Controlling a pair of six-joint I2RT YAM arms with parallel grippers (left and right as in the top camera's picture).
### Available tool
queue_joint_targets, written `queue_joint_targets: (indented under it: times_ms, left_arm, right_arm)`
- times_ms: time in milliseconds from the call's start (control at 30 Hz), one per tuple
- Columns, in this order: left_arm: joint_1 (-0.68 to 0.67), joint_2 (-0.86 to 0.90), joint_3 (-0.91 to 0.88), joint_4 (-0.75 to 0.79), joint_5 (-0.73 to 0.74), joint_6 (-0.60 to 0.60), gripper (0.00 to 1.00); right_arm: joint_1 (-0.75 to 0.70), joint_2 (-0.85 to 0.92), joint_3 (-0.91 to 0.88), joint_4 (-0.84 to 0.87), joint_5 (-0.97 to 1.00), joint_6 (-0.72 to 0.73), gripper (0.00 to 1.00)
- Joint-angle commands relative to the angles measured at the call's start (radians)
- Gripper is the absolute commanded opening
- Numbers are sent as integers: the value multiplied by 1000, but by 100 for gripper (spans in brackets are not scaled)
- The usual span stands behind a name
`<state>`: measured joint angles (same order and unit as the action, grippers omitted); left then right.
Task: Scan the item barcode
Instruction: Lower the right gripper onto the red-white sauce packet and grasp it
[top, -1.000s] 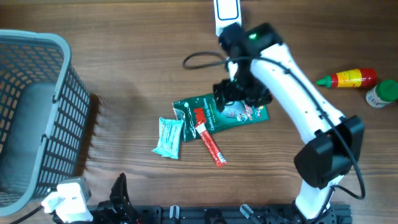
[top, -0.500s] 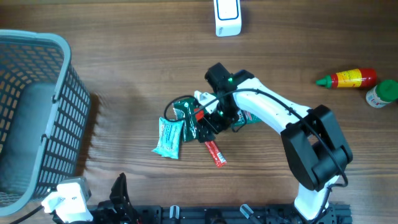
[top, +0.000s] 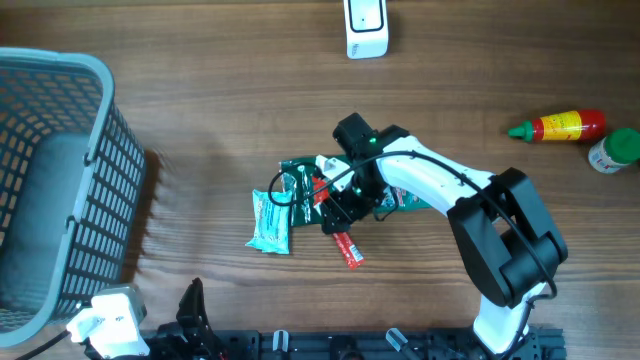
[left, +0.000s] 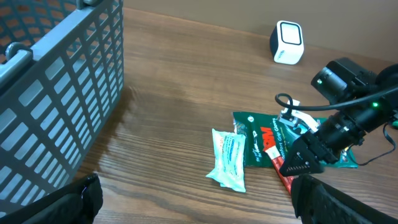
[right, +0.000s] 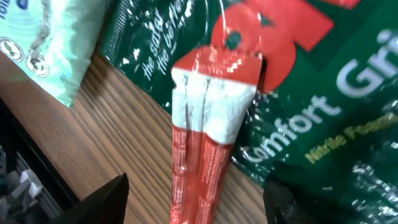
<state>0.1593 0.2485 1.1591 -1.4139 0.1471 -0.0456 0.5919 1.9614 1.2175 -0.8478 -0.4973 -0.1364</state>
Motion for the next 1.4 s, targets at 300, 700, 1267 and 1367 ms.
queue_joint_targets:
  times_ms: [300,700,1267,1367]
  left_arm:
    - [6,-3,-3,2,8,1,100]
    - [6,-3,-3,2,8,1,100]
    - [6,-3,-3,2,8,1,100]
    - [6,-3,-3,2,8,1,100]
  right_arm:
    - [2,-6,89,-149,-33,59,79]
    - [5,-3,-40,36,-82,66,87]
    - [113,-3,-166,187,47,297,59]
    - [113,-3,-196,215,52,296,47]
